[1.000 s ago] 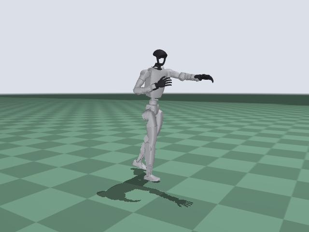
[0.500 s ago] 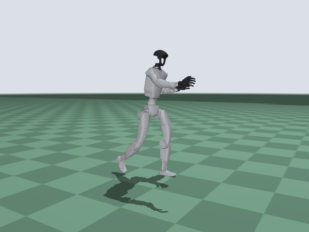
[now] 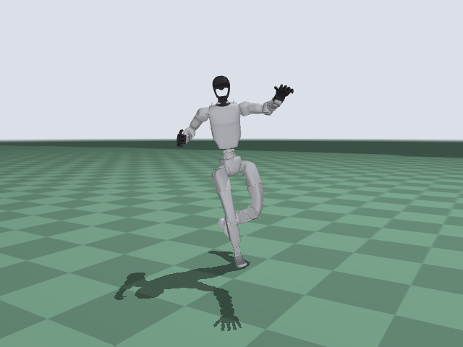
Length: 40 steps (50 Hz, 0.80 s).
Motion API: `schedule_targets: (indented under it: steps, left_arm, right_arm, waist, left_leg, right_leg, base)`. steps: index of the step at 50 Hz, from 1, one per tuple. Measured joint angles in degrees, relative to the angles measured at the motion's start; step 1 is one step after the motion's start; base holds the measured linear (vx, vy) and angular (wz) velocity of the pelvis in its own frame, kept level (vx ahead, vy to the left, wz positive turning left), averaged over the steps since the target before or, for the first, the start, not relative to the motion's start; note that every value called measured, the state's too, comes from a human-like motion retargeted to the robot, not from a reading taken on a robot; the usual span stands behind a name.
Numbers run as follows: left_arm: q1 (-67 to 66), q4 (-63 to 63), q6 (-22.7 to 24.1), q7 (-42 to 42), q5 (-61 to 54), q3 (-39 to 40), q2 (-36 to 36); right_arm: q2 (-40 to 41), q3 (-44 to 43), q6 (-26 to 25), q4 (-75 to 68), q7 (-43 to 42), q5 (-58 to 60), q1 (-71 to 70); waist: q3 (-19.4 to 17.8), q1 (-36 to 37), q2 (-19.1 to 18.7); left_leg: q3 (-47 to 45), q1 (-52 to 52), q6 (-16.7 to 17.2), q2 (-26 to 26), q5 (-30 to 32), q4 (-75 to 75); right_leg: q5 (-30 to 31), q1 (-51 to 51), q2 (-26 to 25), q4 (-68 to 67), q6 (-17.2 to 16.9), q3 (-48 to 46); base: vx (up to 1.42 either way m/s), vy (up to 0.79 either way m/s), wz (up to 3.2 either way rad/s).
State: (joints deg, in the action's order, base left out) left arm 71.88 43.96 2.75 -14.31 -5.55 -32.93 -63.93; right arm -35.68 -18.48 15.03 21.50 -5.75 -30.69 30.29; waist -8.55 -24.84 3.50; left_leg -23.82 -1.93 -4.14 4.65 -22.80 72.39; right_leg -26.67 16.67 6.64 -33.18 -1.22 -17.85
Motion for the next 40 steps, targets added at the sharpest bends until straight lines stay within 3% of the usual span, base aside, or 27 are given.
schedule_targets:
  steps: [2,3,5,8,10,12,13,15,18,20,21,22,23,25,28,32,35,37,40]
  left_arm:
    - [-23.16,-21.08,5.32,-4.26,-12.49,26.26,5.19]
    - [-32.34,-29.95,7.97,-4.87,-15.46,34.35,9.74]
    - [-47.61,-44.39,11.69,-3.39,-16.91,45.19,20.12]
    - [-63.15,-56.90,14.80,3.59,-17.45,51.92,36.61]
    - [-69.68,-60.50,16.10,6.73,-21.40,52.58,46.35]
    - [-73.96,-61.76,17.29,6.88,-27.08,49.82,54.34]
    - [-75.64,-61.69,18.93,4.27,-28.26,47.46,57.09]
    - [-77.95,-61.54,16.79,9.65,-33.56,41.00,59.63]
    - [-77.35,-62.16,17.12,14.40,-25.73,30.44,54.73]
    - [-72.48,-67.38,19.24,13.18,-31.01,21.24,53.70]
    - [-67.74,-67.84,18.90,13.59,-23.77,19.71,50.84]
    - [-62.63,-69.14,18.05,13.04,-21.04,17.71,49.09]
    - [-56.79,-72.14,16.17,10.60,-27.34,14.76,49.58]
    - [-44.84,-74.74,13.81,9.51,-26.76,14.61,47.71]
    - [-33.88,-76.47,12.37,7.40,-18.44,17.52,47.90]
    - [-34.16,-79.65,11.10,-0.50,-15.43,19.19,52.31]
    - [-40.43,-78.32,7.27,0.60,-12.03,23.67,55.33]
    - [-45.37,-77.57,5.66,3.87,-11.98,26.31,56.61]
    - [-53.67,-77.46,5.92,6.61,-7.14,29.74,55.00]
  right_arm:
    - [0.32,4.07,-0.04,-1.58,-6.56,1.19,-12.76]
    - [2.31,6.30,0.08,-1.34,-8.08,1.01,-17.68]
    - [7.92,11.24,0.85,0.75,-7.92,0.20,-23.82]
    - [14.51,17.52,2.29,6.76,-3.40,3.08,-24.60]
    - [15.59,20.10,2.60,11.12,-0.71,4.75,-24.53]
    - [14.49,22.11,2.96,15.31,0.66,3.30,-25.36]
    - [13.57,23.20,3.94,17.26,0.19,1.88,-26.09]
    - [11.80,25.64,4.42,20.81,1.70,-1.35,-28.22]
    - [9.84,28.44,7.25,24.98,3.45,-4.74,-33.78]
    - [9.92,28.73,7.92,26.52,2.10,-7.82,-37.45]
    - [10.40,27.98,7.69,25.99,2.65,-7.90,-38.02]
    - [11.27,27.41,7.05,25.32,2.47,-8.72,-38.21]
    - [12.92,27.23,5.57,24.39,0.80,-11.04,-37.66]
    - [15.31,26.99,3.48,23.03,1.11,-14.27,-33.81]
    - [14.50,27.72,1.92,23.15,5.00,-15.03,-26.21]
    - [7.48,24.74,0.77,23.73,5.91,-14.50,-19.16]
    - [4.90,22.05,-2.11,22.57,8.42,-16.46,-14.68]
    - [6.14,22.93,-4.01,21.18,10.63,-18.24,-14.98]
    - [9.29,26.71,-4.12,18.57,12.57,-16.06,-20.52]
  waist:
    - [-1.22,0.53,-2.92]
    - [-1.13,1.44,-2.85]
    - [0.04,4.53,-0.94]
    - [2.19,11.76,4.44]
    - [3.06,16.06,6.38]
    - [3.43,19.75,6.33]
    - [3.51,21.38,6.02]
    - [3.69,23.65,5.25]
    - [2.73,23.78,4.38]
    - [1.69,22.96,4.42]
    - [1.34,22.69,5.04]
    - [0.89,22.63,5.81]
    - [0.24,22.96,6.88]
    - [-1.54,23.25,7.52]
    - [-0.98,18.53,4.44]
    - [3.85,9.22,-3.97]
    - [6.80,7.70,-8.21]
    - [6.82,10.10,-7.18]
    - [4.97,15.90,-3.95]
  left_leg:
    - [2.91,-6.47,-1.59,2.85,-2.28,3.07]
    - [4.21,-8.82,-2.47,2.51,-3.37,1.82]
    - [6.03,-11.63,-3.84,0.22,-4.49,-5.61]
    - [8.28,-9.58,-3.15,-4.29,-3.12,-28.36]
    - [10.69,-6.78,-1.48,-4.43,-0.18,-44.93]
    - [15.55,-4.26,0.13,-2.43,4.33,-57.04]
    - [19.40,-3.40,0.64,-1.39,6.60,-60.68]
    - [27.71,-2.41,1.53,0.43,9.13,-62.96]
    - [30.97,-1.75,4.86,1.95,-1.91,-55.60]
    - [25.43,-2.71,6.42,2.09,-12.76,-48.63]
    - [21.48,-3.36,5.44,1.83,-16.68,-45.53]
    - [17.67,-3.77,4.16,1.43,-19.83,-42.88]
    - [14.14,-3.70,2.28,0.76,-21.44,-41.15]
    - [7.95,-1.66,0.50,0.49,-22.07,-39.79]
    - [1.33,3.08,1.31,0.89,-17.30,-45.95]
    - [-5.61,6.38,4.27,2.81,-5.12,-55.92]
    - [-9.93,9.44,5.41,3.29,4.23,-58.83]
    - [-9.68,12.19,3.64,1.59,7.77,-56.97]
    - [-4.65,11.96,-0.80,-0.70,8.53,-43.96]
  right_leg:
    - [-0.07,-2.78,-5.23,3.25,1.22,5.50]
    - [1.19,-4.21,-6.74,5.31,0.40,9.38]
    - [5.21,-7.18,-8.47,10.12,-1.33,19.40]
    - [12.86,-11.34,-7.98,16.54,-6.04,35.91]
    - [16.63,-12.70,-8.00,19.08,-9.57,42.23]
    - [17.29,-12.63,-8.41,18.51,-11.10,39.90]
    - [16.22,-12.22,-8.29,16.99,-10.74,35.88]
    - [11.13,-10.87,-6.93,11.75,-7.83,24.68]
    - [-2.22,-7.72,-3.12,-1.86,-0.65,9.22]
    - [-11.62,-3.46,-0.01,-13.43,4.06,3.71]
    - [-14.60,-0.48,1.43,-18.77,5.45,3.65]
    - [-16.79,2.50,2.69,-23.66,6.54,4.25]
    - [-17.38,5.48,3.57,-27.65,7.07,6.17]
    - [-15.51,8.84,3.15,-31.78,5.83,10.44]
    - [-11.61,9.50,0.43,-26.95,0.83,13.23]
    - [-10.61,5.52,2.51,-7.82,-0.74,0.36]
    - [-0.59,-2.14,-0.59,12.64,-4.84,-6.70]
    - [4.52,-6.72,-2.75,20.70,-6.90,-2.82]
    - [1.00,-11.34,-4.12,23.78,-6.46,8.11]
  base:
    - [0.58,0.18,-3.43]
    - [0.54,0.18,-3.89]
    - [0.51,0.19,-4.46]
    - [0.44,0.24,-5.08]
    - [0.35,0.30,-4.99]
    - [0.23,0.35,-4.80]
    - [0.14,0.37,-4.56]
    - [0.04,0.38,-4.19]
    - [-0.10,0.42,-3.39]
    - [-0.20,0.41,-2.83]
    - [-0.21,0.34,-2.81]
    - [-0.19,0.26,-2.88]
    - [-0.15,0.19,-2.91]
    - [-0.05,0.11,-2.81]
    - [0.17,0.02,-2.15]
    - [0.39,-0.13,-1.67]
    - [0.53,-0.27,-2.31]
    - [0.54,-0.31,-3.44]
    - [0.49,-0.22,-4.24]
